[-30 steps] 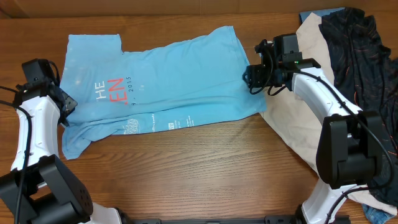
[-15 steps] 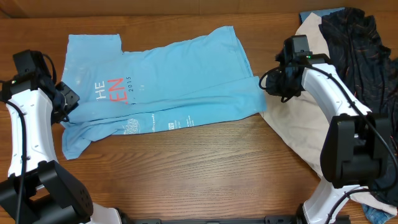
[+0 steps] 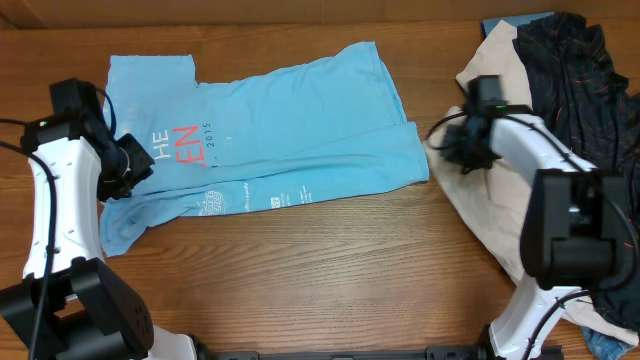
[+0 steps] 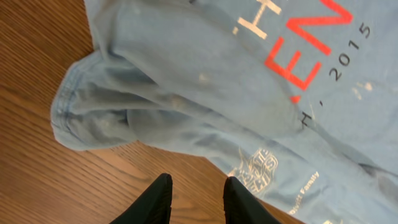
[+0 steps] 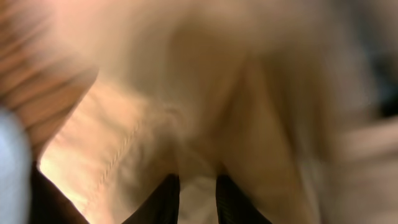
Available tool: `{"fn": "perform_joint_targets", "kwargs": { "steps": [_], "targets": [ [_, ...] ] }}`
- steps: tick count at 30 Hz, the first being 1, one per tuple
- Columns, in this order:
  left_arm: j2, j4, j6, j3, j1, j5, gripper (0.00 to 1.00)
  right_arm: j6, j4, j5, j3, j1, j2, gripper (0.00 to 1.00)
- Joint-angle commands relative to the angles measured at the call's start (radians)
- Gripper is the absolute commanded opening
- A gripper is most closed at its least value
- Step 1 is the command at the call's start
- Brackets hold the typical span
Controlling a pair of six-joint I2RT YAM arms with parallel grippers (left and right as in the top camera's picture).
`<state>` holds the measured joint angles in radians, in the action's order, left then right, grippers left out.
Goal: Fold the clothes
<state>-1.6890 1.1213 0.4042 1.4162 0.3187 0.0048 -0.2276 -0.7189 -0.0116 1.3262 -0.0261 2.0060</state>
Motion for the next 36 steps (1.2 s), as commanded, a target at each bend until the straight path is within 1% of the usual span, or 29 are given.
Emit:
{"fn": "perform_joint_targets", "kwargs": {
  "steps": [1,5,7,9,10,14,18,20,22,25,28,29,30,33,34,36],
  "targets": [
    [0.022,0.015,-0.035,0.018,-0.023,0.013,0.32,-0.014,0.008,-0.080,0.050,-0.143,0.016,0.24],
    [0.022,0.050,-0.043,0.018,-0.025,0.010,0.33,-0.001,-0.008,-0.021,0.066,-0.246,0.014,0.27],
    [0.022,0.072,-0.048,0.014,-0.026,-0.006,0.33,0.000,-0.030,0.027,0.068,-0.272,0.014,0.29],
    [0.022,0.088,-0.047,0.005,-0.025,-0.025,0.34,0.029,-0.046,0.081,0.071,-0.278,0.009,0.31],
    [0.022,0.091,-0.044,-0.004,-0.025,-0.032,0.36,0.046,-0.051,0.108,0.073,-0.278,0.003,0.31],
    [0.022,0.081,-0.035,-0.073,-0.025,-0.053,0.37,0.053,-0.110,0.172,0.138,-0.254,-0.054,0.32],
    [0.022,0.056,-0.013,-0.161,-0.024,-0.113,0.36,0.107,-0.202,0.171,0.242,-0.198,-0.137,0.38],
    [0.022,0.051,0.036,-0.201,-0.024,-0.172,0.37,0.130,-0.252,0.175,0.278,-0.158,-0.164,0.38],
    [0.022,0.040,0.062,-0.238,-0.025,-0.200,0.36,0.158,-0.296,0.174,0.284,-0.109,-0.174,0.39],
    [0.022,0.013,0.076,-0.294,-0.025,-0.196,0.37,0.158,-0.324,0.172,0.257,-0.044,-0.161,0.39],
    [0.022,-0.020,0.076,-0.358,-0.024,-0.196,0.37,0.158,-0.304,0.178,0.204,0.018,-0.144,0.39],
    [0.022,-0.035,0.076,-0.378,-0.024,-0.196,0.37,0.158,-0.288,0.169,0.180,0.040,-0.140,0.40],
    [0.022,-0.055,0.076,-0.402,-0.024,-0.196,0.37,0.157,-0.272,0.153,0.154,0.057,-0.139,0.45],
    [0.022,-0.078,0.076,-0.439,-0.024,-0.201,0.38,0.145,-0.214,0.101,0.078,0.085,-0.137,0.54],
    [0.022,-0.079,0.076,-0.445,-0.024,-0.211,0.37,0.144,-0.198,0.099,0.050,0.087,-0.136,0.56],
    [0.022,-0.078,0.076,-0.449,-0.023,-0.235,0.38,0.129,-0.180,0.099,0.009,0.087,-0.135,0.56]
  ]
}}
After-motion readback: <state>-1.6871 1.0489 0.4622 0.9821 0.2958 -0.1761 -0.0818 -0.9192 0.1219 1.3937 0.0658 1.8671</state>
